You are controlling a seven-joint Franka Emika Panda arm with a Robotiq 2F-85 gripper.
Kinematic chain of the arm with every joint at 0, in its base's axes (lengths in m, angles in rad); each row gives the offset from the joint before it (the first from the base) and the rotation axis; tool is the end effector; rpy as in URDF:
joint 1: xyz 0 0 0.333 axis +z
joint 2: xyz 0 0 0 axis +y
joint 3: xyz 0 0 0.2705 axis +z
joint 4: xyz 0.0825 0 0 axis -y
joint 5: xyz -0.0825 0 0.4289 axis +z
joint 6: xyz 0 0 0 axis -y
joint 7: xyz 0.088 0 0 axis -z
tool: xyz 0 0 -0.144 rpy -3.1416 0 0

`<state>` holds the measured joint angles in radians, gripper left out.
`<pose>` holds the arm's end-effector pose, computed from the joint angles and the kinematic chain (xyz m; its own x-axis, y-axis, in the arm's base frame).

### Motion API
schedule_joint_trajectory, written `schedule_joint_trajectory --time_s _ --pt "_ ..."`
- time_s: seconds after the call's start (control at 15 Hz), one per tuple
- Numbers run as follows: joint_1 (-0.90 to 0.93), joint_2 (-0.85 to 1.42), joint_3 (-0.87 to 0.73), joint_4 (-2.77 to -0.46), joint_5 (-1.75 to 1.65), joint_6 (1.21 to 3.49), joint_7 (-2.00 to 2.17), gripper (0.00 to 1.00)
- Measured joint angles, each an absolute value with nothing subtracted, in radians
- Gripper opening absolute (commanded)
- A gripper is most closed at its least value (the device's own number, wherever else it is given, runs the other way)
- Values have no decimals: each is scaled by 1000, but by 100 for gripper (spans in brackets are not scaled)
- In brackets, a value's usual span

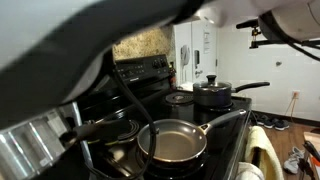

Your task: Remove the wooden spatula from the pan, put it on the countertop, and then remove the lid from the pot and put it on the pan

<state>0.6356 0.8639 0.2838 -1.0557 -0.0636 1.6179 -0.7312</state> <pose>0.4894 0.5474 0.2288 -0.0404 0.9943 -0.0990 0.9554 0.0095 -0.2953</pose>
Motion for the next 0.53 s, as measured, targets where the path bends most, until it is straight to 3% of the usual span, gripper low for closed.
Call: schedule_joint_trajectory --time_s 0.53 --pt "499 757 371 -1162 137 1548 -870 100"
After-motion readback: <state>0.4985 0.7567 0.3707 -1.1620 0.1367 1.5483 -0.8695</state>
